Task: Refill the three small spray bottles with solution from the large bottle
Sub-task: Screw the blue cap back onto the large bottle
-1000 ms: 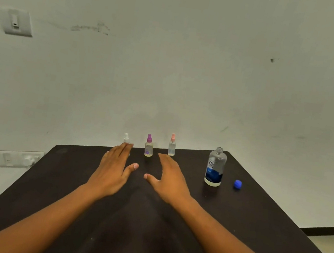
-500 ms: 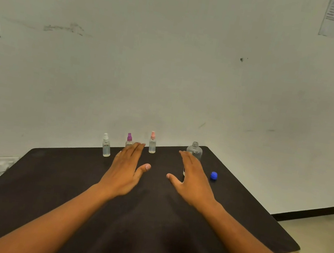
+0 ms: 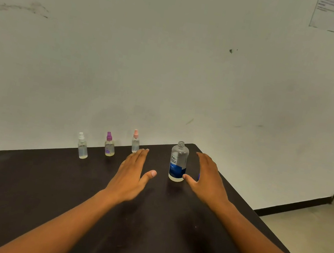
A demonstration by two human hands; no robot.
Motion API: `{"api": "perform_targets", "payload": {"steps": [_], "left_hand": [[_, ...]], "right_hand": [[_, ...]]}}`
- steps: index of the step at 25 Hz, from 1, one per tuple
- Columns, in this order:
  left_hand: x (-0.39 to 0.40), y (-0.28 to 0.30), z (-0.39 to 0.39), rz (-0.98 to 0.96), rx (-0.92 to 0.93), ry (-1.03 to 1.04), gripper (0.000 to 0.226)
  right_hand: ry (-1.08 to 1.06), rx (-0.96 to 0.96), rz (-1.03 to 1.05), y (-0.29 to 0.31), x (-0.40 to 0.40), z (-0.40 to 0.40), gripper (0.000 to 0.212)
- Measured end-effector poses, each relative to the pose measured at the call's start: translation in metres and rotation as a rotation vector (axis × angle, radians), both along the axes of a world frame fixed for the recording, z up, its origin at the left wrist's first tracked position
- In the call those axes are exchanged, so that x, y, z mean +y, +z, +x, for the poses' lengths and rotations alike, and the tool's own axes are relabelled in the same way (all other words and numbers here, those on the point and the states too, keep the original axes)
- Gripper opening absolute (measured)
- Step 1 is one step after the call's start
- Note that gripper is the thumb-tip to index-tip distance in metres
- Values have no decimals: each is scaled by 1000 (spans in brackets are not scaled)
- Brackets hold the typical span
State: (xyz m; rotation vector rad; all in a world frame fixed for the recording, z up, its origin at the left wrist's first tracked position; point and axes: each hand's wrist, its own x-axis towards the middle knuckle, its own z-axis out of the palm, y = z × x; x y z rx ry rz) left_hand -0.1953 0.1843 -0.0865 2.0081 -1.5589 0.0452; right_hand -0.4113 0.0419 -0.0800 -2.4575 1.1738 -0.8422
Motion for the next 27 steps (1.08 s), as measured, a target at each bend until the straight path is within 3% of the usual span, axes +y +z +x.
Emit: {"api": "perform_targets", "payload": {"steps": [7, 12, 18, 24, 27], "left_hand": [[-50, -11, -2, 54, 63, -34, 87], [-77, -14, -3, 66, 110, -54, 91], [-102, -23, 1, 67, 184, -79, 98], [-120, -29, 0, 48, 297, -93, 110], [-124, -29, -1, 33, 348, -99, 112]], "right_hand": [[-41, 114, 138, -20, -60, 9, 112], [-35, 199, 191, -28, -91, 16, 105], [-58, 253, 228, -31, -109, 26, 81], [-27, 268, 215, -38, -114, 22, 31], [-43, 281, 184, -39, -115, 22, 17]]}}
